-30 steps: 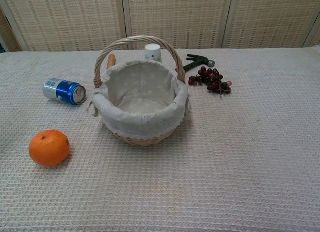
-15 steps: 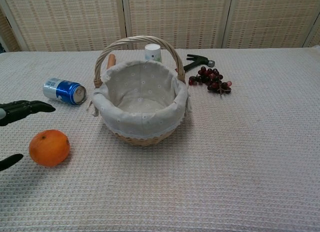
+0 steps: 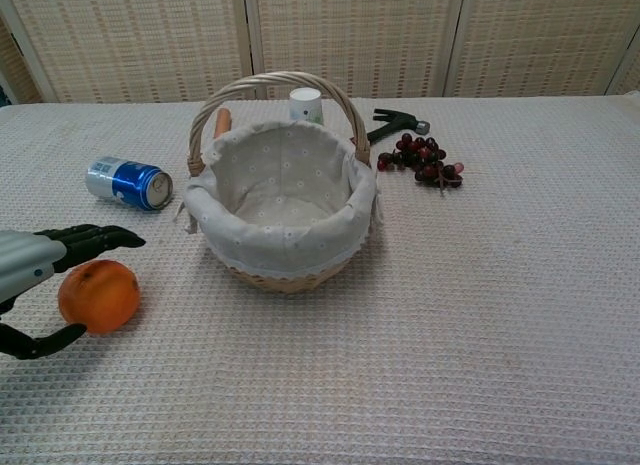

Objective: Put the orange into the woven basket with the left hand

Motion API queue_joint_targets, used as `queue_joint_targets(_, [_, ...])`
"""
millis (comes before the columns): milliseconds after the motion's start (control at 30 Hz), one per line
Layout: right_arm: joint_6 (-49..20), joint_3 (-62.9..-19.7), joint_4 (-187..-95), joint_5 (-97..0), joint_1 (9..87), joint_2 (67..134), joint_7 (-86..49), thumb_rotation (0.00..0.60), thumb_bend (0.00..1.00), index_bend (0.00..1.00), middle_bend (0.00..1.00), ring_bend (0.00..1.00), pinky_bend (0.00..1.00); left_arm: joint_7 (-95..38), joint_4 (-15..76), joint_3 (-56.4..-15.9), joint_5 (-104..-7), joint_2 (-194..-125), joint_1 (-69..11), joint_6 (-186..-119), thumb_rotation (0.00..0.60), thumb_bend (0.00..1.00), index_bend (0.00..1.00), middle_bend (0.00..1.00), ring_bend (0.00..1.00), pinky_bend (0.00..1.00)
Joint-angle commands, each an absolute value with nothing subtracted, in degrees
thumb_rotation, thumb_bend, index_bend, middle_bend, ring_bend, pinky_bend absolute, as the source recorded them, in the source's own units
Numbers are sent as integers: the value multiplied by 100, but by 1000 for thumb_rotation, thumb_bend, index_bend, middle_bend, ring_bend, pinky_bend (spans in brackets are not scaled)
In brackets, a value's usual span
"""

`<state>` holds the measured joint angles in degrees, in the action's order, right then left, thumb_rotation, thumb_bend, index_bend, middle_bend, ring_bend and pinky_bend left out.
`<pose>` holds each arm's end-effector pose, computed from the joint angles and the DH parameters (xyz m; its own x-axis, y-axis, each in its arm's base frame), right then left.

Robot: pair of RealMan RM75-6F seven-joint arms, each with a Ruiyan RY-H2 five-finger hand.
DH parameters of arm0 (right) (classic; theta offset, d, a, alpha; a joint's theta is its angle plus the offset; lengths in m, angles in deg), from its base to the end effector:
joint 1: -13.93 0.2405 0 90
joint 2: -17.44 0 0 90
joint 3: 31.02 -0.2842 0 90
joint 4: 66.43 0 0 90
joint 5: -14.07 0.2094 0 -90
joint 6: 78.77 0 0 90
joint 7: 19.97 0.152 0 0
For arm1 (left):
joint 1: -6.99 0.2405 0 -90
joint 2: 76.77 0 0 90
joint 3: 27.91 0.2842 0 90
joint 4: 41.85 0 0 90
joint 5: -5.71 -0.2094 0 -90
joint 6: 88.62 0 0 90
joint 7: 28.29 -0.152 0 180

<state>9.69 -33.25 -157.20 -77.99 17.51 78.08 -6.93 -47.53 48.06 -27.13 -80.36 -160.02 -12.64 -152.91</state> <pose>-0.3314 -0.1811 0.1951 0.2684 0.0203 0.9631 -0.9581 -0.0982 0.2691 -0.2611 0.2342 -0.0002 0.5247 0.2829 0.8029 0.8293 -0.3828 -0.4071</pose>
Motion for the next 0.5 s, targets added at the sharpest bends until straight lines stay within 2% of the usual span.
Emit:
queue_joint_targets(33, [941,-3309,-15715,-7817,1766,7811,-708,600,160,0,0,0,61,-4708,4582,-2741,-7979,-16175,-1302,-15282,600,404,0,0,0,133])
queue_joint_targets(133, [907,-3295,-15721,-7820,1779,7806,-725,600,160,0,0,0,61,-4683,4402,-2764,-7945,-16302,-1323,-15297,600,404,0,0,7,155])
queue_joint_targets(300, [873,-3283,-15738,-7815,1792,7802,-749,600,160,0,0,0,61,-4710,4168,-2798,-7904,-16495,-1320,-15402,600,402,11,14,131,233])
queue_joint_targets(500, [875,-3276,-15737,-7818,1794,7809,-764,600,160,0,0,0,61,-4653,3889,-2829,-7964,-16722,-1273,-15664,600,403,176,204,332,383])
